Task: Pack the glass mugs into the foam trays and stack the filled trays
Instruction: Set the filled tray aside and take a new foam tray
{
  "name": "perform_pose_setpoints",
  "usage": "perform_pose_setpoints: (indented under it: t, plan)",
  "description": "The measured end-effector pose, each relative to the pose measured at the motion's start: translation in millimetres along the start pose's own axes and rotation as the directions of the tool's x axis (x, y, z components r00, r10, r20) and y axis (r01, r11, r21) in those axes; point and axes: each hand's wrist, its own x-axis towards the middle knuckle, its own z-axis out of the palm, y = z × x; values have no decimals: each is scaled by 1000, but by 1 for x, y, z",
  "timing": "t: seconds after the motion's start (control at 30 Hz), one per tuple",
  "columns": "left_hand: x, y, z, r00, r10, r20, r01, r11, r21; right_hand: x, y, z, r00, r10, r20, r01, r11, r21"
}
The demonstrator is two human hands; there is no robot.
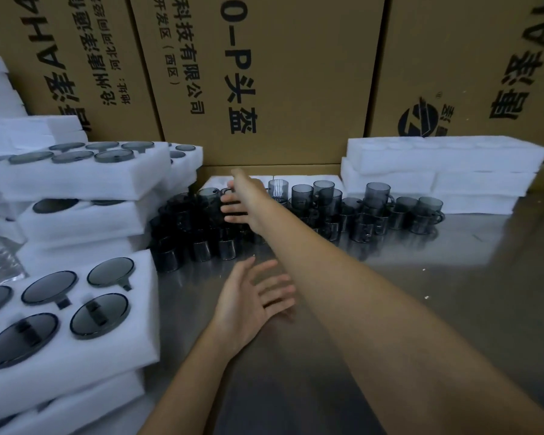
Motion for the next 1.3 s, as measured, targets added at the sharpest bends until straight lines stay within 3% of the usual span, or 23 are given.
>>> perform_pose_setpoints:
  t: [0.1, 0.2, 0.3, 0.4, 0.47, 0.53, 0.57, 0.63, 0.7, 0.8, 0.9, 0.97, 1.1, 1.23, 1.3]
  plan:
    - [1, -7, 13, 999, 45, 27, -46, 997, 68, -6, 13, -66, 985, -93, -149, 74, 989, -129]
    - [11, -20, 37, 992, 124, 37, -129, 973, 189, -11, 25, -131, 913, -238, -332, 164, 958, -236]
    - [31, -34, 73, 981, 180, 65, -191, 905, 379, -16, 36, -194, 807, -325, -493, 139, 916, -377]
    - [60, -55, 118, 978, 159, 137, -209, 805, 555, -16, 38, -245, 718, -406, -566, 68, 849, -523]
    - [82, -71, 137, 960, 168, 223, -278, 644, 712, -11, 34, -275, 690, -456, -563, 34, 796, -604]
    - [103, -79, 145, 922, 239, 304, -372, 332, 867, 0, 26, -301, 687, -502, -525, 7, 727, -686]
    - [112, -80, 147, 904, 272, 329, -394, 232, 889, 9, 21, -311, 689, -520, -504, -6, 692, -722]
    - [124, -80, 149, 882, 317, 348, -409, 153, 899, 27, 8, -328, 684, -557, -471, -16, 634, -773]
    - [132, -81, 153, 856, 370, 360, -390, 6, 921, 46, -7, -338, 687, -591, -423, -40, 551, -834]
    - [144, -83, 156, 825, 422, 376, -350, -142, 926, 78, -25, -350, 754, -590, -287, -117, 309, -944]
    - [154, -84, 154, 820, 436, 372, -328, -175, 928, 106, -34, -360, 821, -523, -230, -214, 92, -972]
    - [157, -84, 153, 821, 433, 371, -327, -174, 929, 118, -35, -364, 836, -500, -228, -248, 26, -968]
    - [157, -83, 154, 823, 437, 362, -332, -147, 932, 125, -33, -360, 815, -539, -212, -234, 28, -972]
    - [156, -83, 153, 840, 421, 342, -324, -116, 939, 107, -45, -341, 705, -687, -175, -179, 66, -982]
    - [157, -81, 155, 863, 417, 284, -290, -51, 956, 88, -54, -327, 663, -734, -148, -144, 69, -987]
